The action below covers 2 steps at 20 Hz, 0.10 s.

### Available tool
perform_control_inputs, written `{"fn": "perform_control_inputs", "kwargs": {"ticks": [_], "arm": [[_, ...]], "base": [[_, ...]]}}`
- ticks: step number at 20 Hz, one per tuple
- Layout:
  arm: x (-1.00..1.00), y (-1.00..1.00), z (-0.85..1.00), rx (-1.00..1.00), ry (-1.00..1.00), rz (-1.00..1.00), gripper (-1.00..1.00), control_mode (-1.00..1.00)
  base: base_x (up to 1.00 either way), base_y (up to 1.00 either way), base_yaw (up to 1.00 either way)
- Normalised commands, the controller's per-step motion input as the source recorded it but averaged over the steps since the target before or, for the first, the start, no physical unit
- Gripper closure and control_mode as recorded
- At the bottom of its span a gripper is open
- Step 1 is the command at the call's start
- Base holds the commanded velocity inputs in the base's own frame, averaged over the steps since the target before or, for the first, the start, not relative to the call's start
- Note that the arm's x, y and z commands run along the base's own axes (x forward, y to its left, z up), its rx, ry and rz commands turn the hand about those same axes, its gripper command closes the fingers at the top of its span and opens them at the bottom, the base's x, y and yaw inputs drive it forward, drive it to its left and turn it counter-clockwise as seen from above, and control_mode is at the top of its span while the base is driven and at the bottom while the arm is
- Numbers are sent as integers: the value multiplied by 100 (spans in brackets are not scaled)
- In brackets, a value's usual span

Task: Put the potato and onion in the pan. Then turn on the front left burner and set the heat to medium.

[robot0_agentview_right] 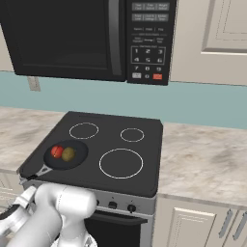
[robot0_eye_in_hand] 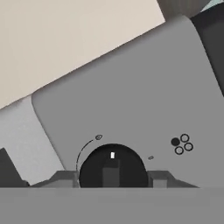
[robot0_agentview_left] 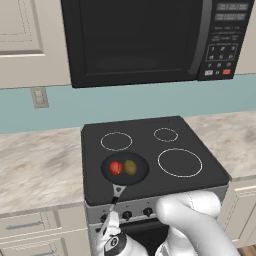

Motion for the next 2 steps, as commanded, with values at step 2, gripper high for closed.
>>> {"fn": "perform_control_inputs", "kwargs": {"ticks": [2], "arm": [[0,0,0,-24,-7,0,100,-100]], "base": [[0,0,0]]}}
